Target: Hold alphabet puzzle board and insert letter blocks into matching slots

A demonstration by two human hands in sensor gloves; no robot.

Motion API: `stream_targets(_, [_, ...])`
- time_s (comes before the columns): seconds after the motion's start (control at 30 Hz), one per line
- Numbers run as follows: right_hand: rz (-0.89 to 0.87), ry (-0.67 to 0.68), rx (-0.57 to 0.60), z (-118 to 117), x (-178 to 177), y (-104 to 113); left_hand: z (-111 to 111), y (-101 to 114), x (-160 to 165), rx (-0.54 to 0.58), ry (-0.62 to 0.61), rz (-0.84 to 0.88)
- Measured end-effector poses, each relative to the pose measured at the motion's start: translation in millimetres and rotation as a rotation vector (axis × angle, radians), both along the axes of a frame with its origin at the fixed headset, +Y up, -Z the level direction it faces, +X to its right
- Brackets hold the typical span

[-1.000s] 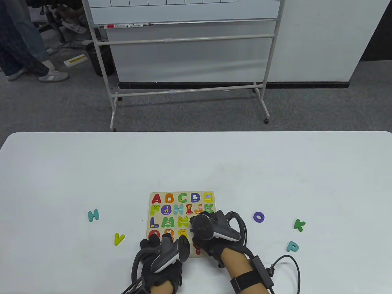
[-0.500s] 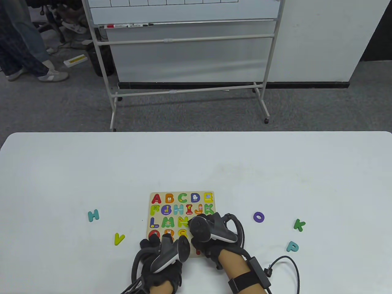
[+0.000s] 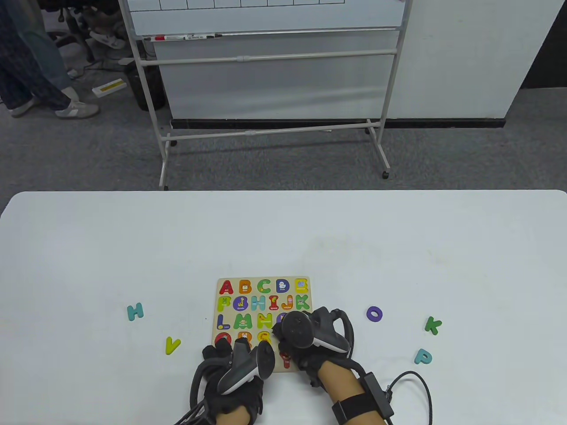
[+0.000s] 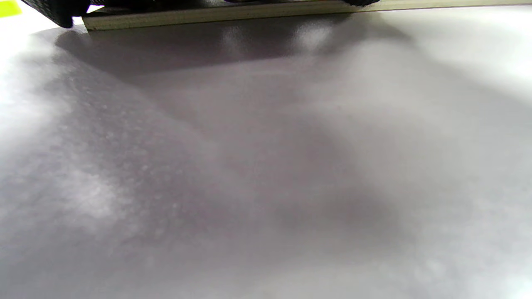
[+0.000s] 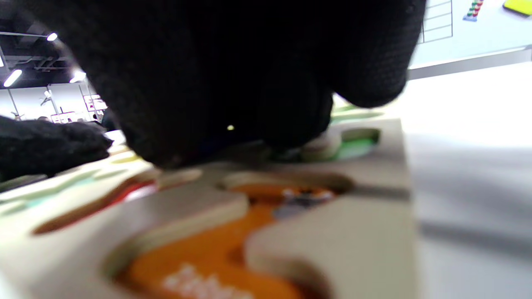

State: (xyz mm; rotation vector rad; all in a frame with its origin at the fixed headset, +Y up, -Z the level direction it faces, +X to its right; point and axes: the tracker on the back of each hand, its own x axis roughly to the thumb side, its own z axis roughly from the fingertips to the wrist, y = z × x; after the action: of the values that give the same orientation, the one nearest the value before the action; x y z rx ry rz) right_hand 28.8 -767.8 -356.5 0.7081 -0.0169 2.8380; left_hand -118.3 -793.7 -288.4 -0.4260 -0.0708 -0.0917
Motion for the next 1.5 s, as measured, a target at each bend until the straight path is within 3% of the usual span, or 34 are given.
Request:
stream_targets(0.1, [0.029,0.002,-0.021,0,-1,3,0,0,0,-0.002,-0.002,-0.001])
stream_targets(0.33, [0.012,-0.016,-0.213,-5,6,11,0,0,0,-0.004,-0.006,-0.006])
stream_targets(0.6, [-0.119,-0.172,-0.111,-11,67,70,-1,0,0,-0.007,-0.008,-0.007])
stream_targets(0.8, [-0.089,-0.34,-0.087,-10,124,89,-1,1,1,-0.011,-0.017,-0.021])
stream_targets(1.03, [0.038,-0.486,-0.143,-17,152,53,-1,1,1,-0.012,-0.017,-0.021])
stream_targets(1.37, [0.282,-0.544,-0.2,-28,148,3,-2,1,2,-0.013,-0.019,-0.024])
stream_targets(1.5, [0.277,-0.54,-0.151,-28,146,-2,-1,1,2,-0.013,-0.019,-0.025])
